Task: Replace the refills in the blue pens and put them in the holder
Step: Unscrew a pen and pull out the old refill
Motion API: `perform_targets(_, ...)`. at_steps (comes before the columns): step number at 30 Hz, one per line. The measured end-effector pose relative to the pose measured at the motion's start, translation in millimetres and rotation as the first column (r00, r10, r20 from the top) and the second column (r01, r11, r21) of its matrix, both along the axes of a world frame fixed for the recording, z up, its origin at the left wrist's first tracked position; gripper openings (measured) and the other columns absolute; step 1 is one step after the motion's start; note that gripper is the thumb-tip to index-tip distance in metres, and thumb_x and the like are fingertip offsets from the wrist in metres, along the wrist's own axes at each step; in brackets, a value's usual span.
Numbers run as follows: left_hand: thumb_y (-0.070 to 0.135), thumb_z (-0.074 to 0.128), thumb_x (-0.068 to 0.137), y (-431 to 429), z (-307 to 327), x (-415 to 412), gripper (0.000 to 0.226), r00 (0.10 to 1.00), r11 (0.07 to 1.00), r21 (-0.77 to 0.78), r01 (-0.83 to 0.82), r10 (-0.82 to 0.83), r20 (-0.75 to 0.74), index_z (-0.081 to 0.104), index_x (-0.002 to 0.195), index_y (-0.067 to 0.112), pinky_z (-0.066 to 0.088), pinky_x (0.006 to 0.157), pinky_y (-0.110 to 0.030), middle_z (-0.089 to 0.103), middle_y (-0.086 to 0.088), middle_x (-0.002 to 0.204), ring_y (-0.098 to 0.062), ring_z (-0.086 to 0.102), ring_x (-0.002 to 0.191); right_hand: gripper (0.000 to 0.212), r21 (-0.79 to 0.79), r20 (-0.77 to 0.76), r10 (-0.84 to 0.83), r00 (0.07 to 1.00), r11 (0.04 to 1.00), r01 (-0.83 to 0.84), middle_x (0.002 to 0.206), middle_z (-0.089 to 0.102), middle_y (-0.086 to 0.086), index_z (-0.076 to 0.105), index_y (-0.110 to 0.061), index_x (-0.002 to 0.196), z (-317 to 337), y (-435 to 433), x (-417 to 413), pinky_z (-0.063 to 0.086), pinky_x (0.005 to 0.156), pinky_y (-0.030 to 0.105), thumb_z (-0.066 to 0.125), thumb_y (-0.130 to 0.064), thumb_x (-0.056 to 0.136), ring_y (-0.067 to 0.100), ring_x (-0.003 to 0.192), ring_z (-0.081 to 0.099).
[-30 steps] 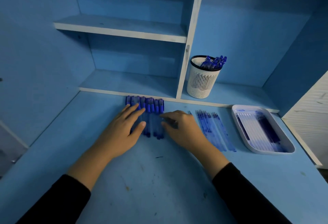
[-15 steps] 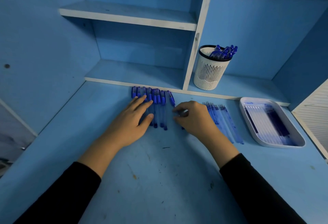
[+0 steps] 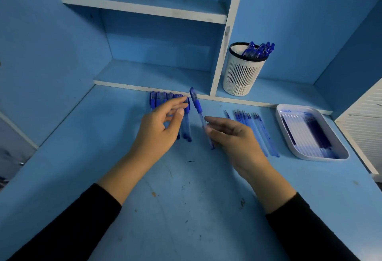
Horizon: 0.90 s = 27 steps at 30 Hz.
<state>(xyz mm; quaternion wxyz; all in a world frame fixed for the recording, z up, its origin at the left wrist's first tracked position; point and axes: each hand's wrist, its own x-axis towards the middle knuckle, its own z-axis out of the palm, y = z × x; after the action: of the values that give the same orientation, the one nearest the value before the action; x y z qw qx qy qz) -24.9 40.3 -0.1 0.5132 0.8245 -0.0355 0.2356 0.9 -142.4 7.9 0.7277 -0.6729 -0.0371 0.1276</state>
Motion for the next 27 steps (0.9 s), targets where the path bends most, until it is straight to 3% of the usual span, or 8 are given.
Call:
perform_targets(5, 0.018, 0.062, 0.096, -24.2, 2.4, -7.8, 0.039, 0.996, 0.976, -0.215, 0.034, -0.051, -0.072, 0.054, 0.133, 0.028, 0.044, 0.082, -0.008, 0.071, 0.012, 0.098, 0.011, 0.063, 0.086, 0.025, 0.080, 0.087, -0.003, 0.996, 0.997, -0.004, 0.087, 0.075, -0.002, 0.074, -0.019, 0.096, 1.3, 1.6, -27.7, 0.052, 0.076, 0.015, 0.070, 0.002, 0.081, 0.006, 0.083, 0.068)
perform_targets(8, 0.023, 0.063, 0.094, -30.9, 1.0, -11.4, 0.043, 0.990, 0.942, -0.318, 0.107, -0.130, -0.052, 0.049, 0.131, 0.041, 0.050, 0.098, -0.030, 0.075, 0.008, 0.104, -0.006, 0.068, 0.105, 0.027, 0.109, 0.129, -0.010, 0.992, 0.994, -0.004, 0.089, 0.076, 0.000, 0.073, -0.016, 0.097, 3.0, 3.0, -40.5, 0.051, 0.076, 0.015, 0.070, 0.004, 0.080, 0.007, 0.084, 0.070)
perform_targets(11, 0.010, 0.060, 0.096, -38.2, 3.2, -15.3, 0.044, 0.986, 0.903, -0.404, 0.148, -0.166, -0.009, 0.050, 0.130, 0.036, 0.052, 0.096, -0.030, 0.076, 0.008, 0.099, -0.010, 0.070, 0.101, 0.028, 0.127, 0.162, -0.001, 0.987, 0.992, -0.020, 0.094, 0.076, 0.000, 0.072, -0.014, 0.101, 1.7, 3.6, -47.4, 0.052, 0.078, 0.017, 0.068, 0.005, 0.082, 0.008, 0.086, 0.070)
perform_targets(16, 0.005, 0.057, 0.097, -35.6, 7.8, -19.4, 0.041, 0.986, 0.913, -0.374, 0.162, -0.163, 0.029, 0.054, 0.132, 0.026, 0.053, 0.079, -0.018, 0.075, 0.006, 0.097, -0.009, 0.071, 0.084, 0.022, 0.118, 0.212, -0.080, 0.974, 0.991, 0.056, 0.091, 0.075, 0.002, 0.073, -0.014, 0.103, 0.4, -1.7, -47.4, 0.053, 0.078, 0.021, 0.068, -0.004, 0.085, 0.010, 0.085, 0.068)
perform_targets(21, 0.009, 0.065, 0.091, -28.2, 8.1, -24.6, 0.034, 0.971, 0.916, -0.341, 0.212, -0.236, -0.029, 0.063, 0.118, 0.029, 0.054, 0.073, -0.022, 0.074, -0.001, 0.096, -0.012, 0.065, 0.068, 0.024, 0.143, 0.289, -0.209, 0.934, 0.974, 0.174, 0.092, 0.073, 0.007, 0.068, -0.014, 0.112, 3.6, -16.5, -37.1, 0.053, 0.075, 0.023, 0.063, -0.008, 0.089, 0.014, 0.085, 0.067)
perform_targets(24, 0.008, 0.069, 0.089, -28.6, 4.1, -28.2, 0.035, 0.951, 0.922, -0.278, 0.268, -0.300, -0.080, 0.067, 0.113, 0.032, 0.057, 0.071, -0.030, 0.072, 0.002, 0.091, -0.014, 0.061, 0.066, 0.031, 0.165, 0.297, -0.201, 0.933, 0.974, 0.157, 0.097, 0.073, 0.009, 0.065, -0.017, 0.117, 5.3, -21.8, -35.8, 0.054, 0.083, 0.025, 0.065, -0.012, 0.086, 0.016, 0.091, 0.068)
perform_targets(27, 0.008, 0.069, 0.089, -30.4, -1.6, -30.6, 0.036, 0.927, 0.919, -0.241, 0.313, -0.351, -0.130, 0.068, 0.111, 0.036, 0.056, 0.059, -0.029, 0.067, 0.000, 0.086, -0.018, 0.056, 0.060, 0.027, 0.150, 0.309, -0.174, 0.935, 0.980, 0.132, 0.091, 0.072, 0.010, 0.065, -0.011, 0.111, 3.8, -23.3, -35.3, 0.054, 0.077, 0.024, 0.068, -0.009, 0.085, 0.018, 0.086, 0.068)
